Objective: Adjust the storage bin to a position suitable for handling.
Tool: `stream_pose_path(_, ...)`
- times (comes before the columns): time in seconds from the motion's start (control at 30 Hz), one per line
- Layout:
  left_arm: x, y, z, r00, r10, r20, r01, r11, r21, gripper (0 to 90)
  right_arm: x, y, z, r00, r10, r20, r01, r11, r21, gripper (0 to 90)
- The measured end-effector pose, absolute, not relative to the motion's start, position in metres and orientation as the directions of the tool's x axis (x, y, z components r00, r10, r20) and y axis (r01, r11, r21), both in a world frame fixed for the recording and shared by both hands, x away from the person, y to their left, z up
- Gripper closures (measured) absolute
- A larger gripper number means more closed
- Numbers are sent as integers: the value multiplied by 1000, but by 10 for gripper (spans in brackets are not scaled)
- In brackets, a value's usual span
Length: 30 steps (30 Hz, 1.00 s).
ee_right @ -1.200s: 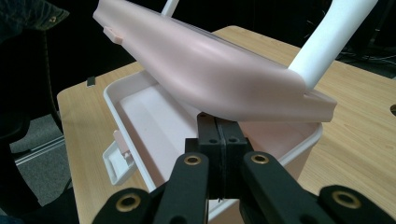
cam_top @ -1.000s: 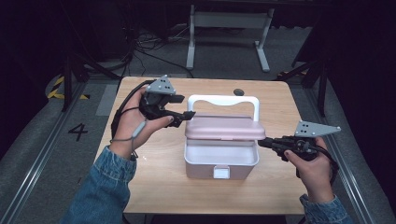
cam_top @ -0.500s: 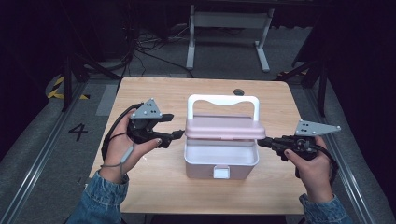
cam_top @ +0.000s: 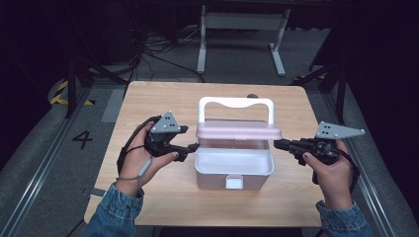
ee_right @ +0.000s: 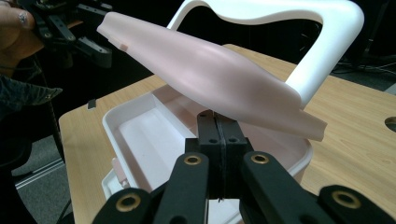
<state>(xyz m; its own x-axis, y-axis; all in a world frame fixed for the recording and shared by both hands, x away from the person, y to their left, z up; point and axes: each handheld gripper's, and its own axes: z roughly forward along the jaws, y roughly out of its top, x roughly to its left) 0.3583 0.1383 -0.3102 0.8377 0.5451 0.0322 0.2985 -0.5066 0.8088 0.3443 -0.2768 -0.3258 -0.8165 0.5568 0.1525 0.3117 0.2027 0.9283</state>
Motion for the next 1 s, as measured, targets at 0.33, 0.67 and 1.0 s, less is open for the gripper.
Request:
stream_pose_path(0.33,370,122,-305,848,527,51,262,-501,825,344,347,-277,-325,-817,549,178,327,186,926,900)
stream_pose_path(0.67,376,109,-299,846,517,126,200,-527,826,345,353,-278,-322,-814,545,199,340,171,925,900)
stream_pose_path(1.0,382,103,-296,839,525,143,174,-507,844,446,352,-281,-319,-809,550,208,342,153,927,900)
